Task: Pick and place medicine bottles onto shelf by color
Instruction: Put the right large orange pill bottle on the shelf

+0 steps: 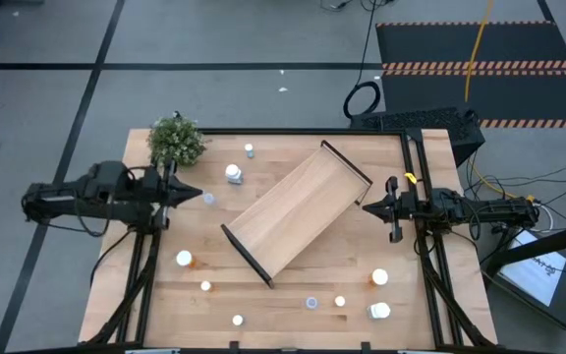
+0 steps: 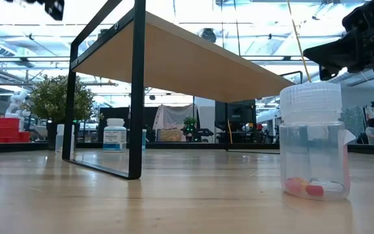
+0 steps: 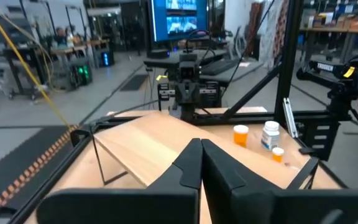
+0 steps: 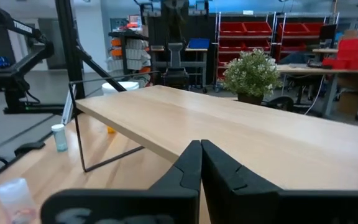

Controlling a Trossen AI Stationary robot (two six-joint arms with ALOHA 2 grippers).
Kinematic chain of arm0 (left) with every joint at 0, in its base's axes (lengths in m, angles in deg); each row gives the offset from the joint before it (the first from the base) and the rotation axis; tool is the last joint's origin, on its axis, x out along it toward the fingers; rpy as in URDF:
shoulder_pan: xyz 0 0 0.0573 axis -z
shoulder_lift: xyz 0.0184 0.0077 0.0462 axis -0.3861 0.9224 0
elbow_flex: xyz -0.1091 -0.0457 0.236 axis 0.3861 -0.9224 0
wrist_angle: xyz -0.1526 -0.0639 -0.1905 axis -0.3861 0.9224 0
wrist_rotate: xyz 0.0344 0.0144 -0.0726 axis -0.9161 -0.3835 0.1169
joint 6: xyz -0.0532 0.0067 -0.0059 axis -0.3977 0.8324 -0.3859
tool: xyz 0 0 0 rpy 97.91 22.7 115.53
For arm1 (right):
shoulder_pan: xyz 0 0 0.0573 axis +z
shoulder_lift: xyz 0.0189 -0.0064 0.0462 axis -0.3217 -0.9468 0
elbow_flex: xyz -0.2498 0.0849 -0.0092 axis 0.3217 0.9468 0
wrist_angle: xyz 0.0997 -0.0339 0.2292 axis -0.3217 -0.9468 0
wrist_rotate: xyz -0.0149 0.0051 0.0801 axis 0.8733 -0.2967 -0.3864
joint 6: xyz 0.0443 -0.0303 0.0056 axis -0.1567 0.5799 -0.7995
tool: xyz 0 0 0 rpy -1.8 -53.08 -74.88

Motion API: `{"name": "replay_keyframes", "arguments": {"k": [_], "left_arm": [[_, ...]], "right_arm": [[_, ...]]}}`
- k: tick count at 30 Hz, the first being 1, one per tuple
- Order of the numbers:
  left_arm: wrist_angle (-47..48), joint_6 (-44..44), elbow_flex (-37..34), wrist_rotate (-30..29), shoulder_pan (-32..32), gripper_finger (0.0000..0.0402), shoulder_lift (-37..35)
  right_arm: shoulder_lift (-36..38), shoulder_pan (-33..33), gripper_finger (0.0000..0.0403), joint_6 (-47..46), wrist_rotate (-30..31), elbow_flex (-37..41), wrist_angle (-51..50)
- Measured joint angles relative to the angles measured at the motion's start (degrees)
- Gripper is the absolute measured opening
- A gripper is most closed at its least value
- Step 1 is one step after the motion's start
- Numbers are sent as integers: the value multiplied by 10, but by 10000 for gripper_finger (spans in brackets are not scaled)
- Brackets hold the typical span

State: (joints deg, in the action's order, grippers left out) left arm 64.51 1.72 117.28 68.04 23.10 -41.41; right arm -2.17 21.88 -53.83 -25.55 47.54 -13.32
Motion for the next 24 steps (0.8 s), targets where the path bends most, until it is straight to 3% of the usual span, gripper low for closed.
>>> {"name": "replay_keyframes", "arguments": {"k": [9,14,19,24], "left_arm": [[159,31,236,0,0,6,135],[238,30,323,-32,1,18,187],[273,31,323,-35,4,19,201],[262,7,263,-35,15,19,197]], "right_arm": [[0,0,0,-74,0,0,0],[0,0,0,-156,0,0,0],[0,0,0,-169,0,0,0],[0,0,0,-170,-1,0,0]]}}
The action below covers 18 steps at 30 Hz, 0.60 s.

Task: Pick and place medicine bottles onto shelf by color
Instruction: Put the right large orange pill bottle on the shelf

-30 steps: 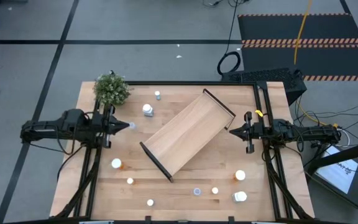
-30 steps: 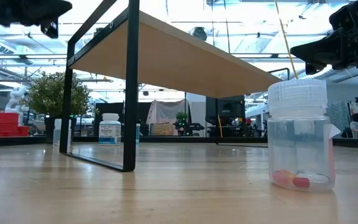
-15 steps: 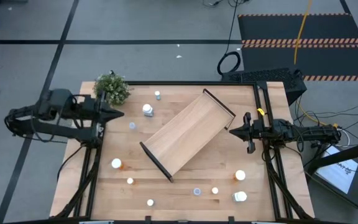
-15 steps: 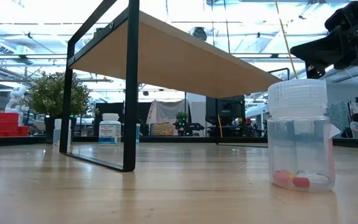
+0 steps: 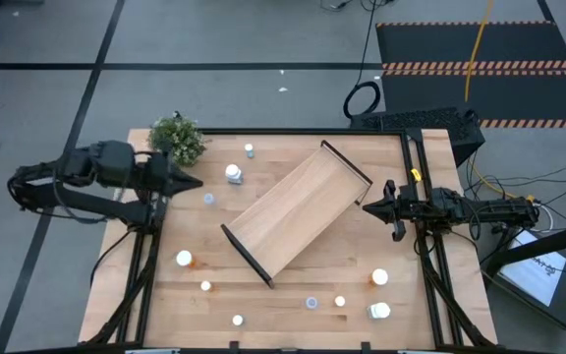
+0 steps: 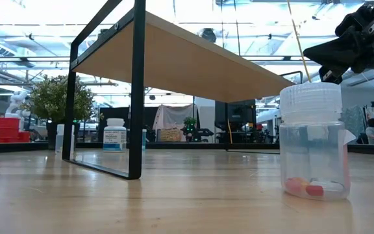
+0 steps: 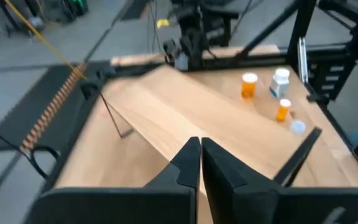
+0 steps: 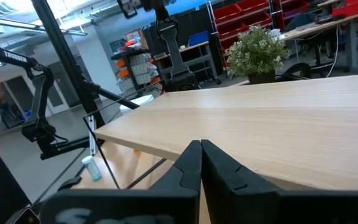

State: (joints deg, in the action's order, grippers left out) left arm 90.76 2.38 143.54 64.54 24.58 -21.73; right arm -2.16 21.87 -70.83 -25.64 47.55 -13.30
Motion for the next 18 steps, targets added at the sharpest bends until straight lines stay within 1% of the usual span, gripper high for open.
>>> {"name": "replay_keyframes", "arguments": {"k": [4,6,8,12,15,18], "left_arm": [[-76,-12,-78,0,20,19,-9],[-114,-4,-108,-5,25,19,-8],[-143,-2,-131,-5,28,19,-8],[-184,-2,-162,-25,28,19,-8],[-189,-11,-165,-35,27,19,-8],[-190,-17,-165,-36,27,19,-8]], "right_arm": [[0,0,0,-3,-11,-2,6],[-2,0,0,-3,-27,-13,6],[-14,0,0,-3,-28,-34,-5],[-62,0,0,2,-28,-113,-40],[-121,0,0,17,-29,-179,-98],[-188,0,0,34,-29,-264,-156]]}}
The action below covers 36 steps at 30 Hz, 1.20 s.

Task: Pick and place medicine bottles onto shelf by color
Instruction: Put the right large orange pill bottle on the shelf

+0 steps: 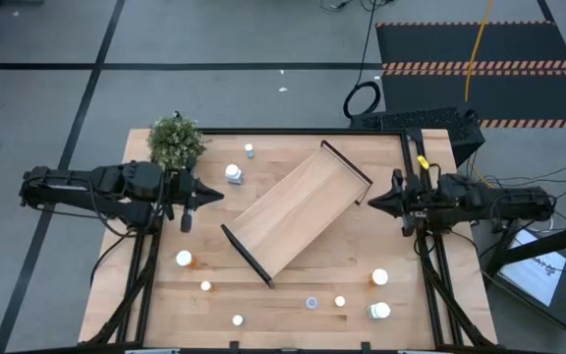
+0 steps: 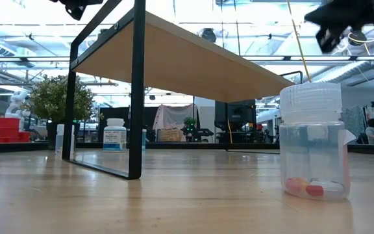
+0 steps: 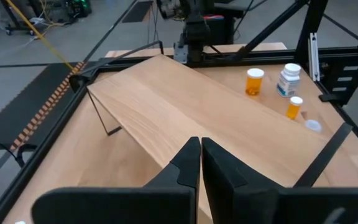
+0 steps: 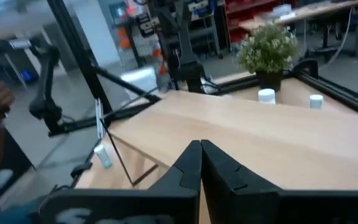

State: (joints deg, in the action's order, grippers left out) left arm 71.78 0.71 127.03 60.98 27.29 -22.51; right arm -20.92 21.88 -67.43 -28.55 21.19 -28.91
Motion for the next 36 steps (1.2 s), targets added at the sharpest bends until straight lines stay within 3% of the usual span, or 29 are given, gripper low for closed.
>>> {"name": "replay_keyframes", "arguments": {"k": [6,11,29,36], "left_arm": [[0,-5,0,0,0,19,0],[1,-19,0,0,0,19,0],[3,-16,0,0,32,19,0],[12,-14,0,0,32,19,6]], "right_arm": [[-135,0,0,16,-1,-163,-126],[-211,0,0,29,-1,-242,-171],[-330,6,0,-2,6,-246,-146],[-350,59,0,-1,80,-241,-109]]}}
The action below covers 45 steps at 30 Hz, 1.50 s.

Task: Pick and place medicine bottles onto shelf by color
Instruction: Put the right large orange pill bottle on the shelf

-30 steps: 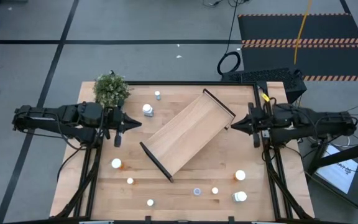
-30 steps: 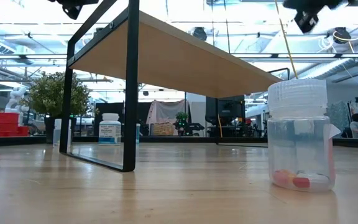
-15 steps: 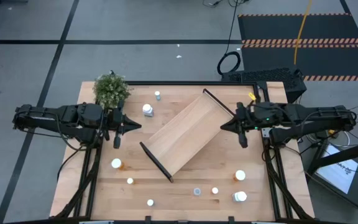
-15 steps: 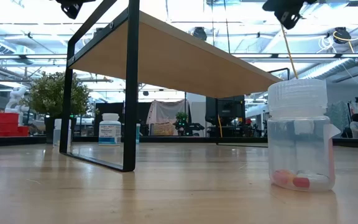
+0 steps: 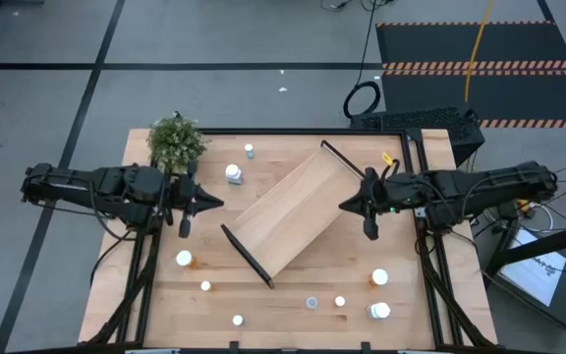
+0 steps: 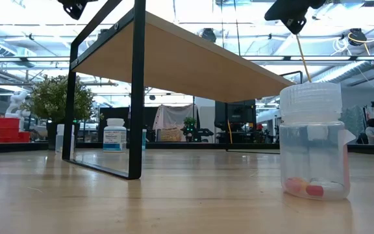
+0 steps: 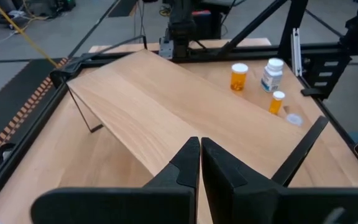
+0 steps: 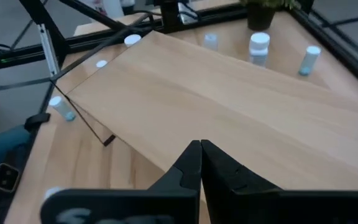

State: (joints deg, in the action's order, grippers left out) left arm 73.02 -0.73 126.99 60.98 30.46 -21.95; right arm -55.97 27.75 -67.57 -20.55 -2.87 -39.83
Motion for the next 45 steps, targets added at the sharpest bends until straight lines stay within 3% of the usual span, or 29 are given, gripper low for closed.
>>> {"name": "replay_keyframes", "arguments": {"k": [7,18,22,31,40,45], "left_arm": [[6,-1,0,0,0,19,22],[8,27,0,-3,-1,19,69],[8,26,0,-3,-1,19,75],[-32,48,0,-3,-1,19,76],[-93,89,0,-4,-1,19,76],[-92,84,0,-4,-1,19,76]], "right_arm": [[-2,34,0,33,40,62,117],[1,72,0,-61,41,66,120],[1,119,0,-92,85,66,117],[-6,225,0,-226,175,35,-10],[-7,286,0,-333,159,31,-38],[-4,319,15,-441,140,31,-101]]}}
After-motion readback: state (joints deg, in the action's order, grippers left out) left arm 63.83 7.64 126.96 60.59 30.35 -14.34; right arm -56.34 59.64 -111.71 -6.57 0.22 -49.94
